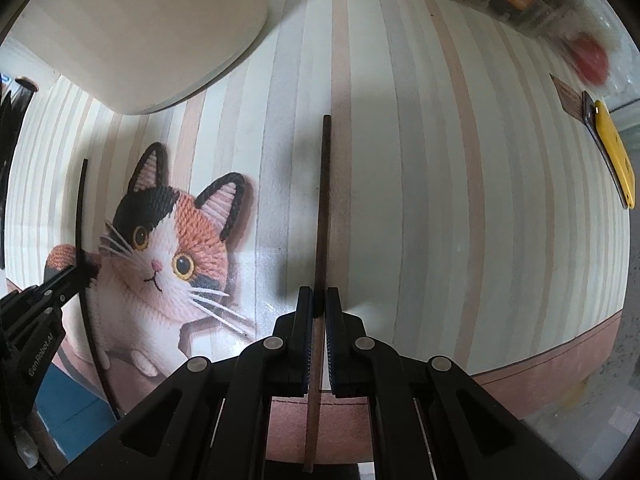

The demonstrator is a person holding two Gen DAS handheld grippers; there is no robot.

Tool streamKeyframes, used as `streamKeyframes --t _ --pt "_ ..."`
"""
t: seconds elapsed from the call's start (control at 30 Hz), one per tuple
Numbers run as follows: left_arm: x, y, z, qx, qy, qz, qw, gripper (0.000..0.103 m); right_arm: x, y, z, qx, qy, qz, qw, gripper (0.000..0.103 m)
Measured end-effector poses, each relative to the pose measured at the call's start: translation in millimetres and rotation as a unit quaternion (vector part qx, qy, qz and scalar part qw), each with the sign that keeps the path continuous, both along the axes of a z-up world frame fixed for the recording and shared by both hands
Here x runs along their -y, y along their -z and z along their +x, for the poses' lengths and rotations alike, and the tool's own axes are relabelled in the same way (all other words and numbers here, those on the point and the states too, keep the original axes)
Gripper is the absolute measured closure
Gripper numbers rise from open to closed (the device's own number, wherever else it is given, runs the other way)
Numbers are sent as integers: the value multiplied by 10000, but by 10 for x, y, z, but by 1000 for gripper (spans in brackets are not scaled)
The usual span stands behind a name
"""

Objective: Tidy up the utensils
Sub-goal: 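Lift both dark chopsticks and carry them over the cream holder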

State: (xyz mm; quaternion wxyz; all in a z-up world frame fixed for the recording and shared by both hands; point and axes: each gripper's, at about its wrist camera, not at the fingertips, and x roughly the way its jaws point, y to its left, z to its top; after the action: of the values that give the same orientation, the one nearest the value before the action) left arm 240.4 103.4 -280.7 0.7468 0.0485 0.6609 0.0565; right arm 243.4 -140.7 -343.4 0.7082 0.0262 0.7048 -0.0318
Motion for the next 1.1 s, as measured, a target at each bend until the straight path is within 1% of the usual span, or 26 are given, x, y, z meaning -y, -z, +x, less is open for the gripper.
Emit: streamKeyframes --t 0.17,0.37,0.53,0.8,0.83,0.9,0.93,1.0,1.1 --pt "-38 -24 -19 17 -73 2 10000 100 65 2 -27 23 273 268 9993 97" --pt "-52 -126 -15 128 -104 -10 9999 100 53 -82 -42 175 379 408 9983 97" --pt "-45 -379 -2 410 -106 -80 9991 100 32 -239 -58 421 376 487 9972 97" --pt "-36 -840 -22 956 -74 -151 9953 100 -45 -586 -26 918 253 587 9937 97" --pt "-25 -903 -31 1027 -61 -159 9946 100 91 -643 -33 962 229 619 9932 97" --pt "-68 -996 -52 1118 -41 -150 9936 100 102 -709 -22 1055 202 647 9921 97" --pt "-91 -1028 -70 1156 -37 -157 9932 100 203 -790 -40 1090 185 664 9916 97" --pt "-174 -1081 -68 1252 -29 -143 9920 100 222 -888 5 1212 157 695 9901 97" --pt "-180 -1202 -69 1427 -22 -113 9897 100 268 -1057 60 1395 123 735 9874 97"
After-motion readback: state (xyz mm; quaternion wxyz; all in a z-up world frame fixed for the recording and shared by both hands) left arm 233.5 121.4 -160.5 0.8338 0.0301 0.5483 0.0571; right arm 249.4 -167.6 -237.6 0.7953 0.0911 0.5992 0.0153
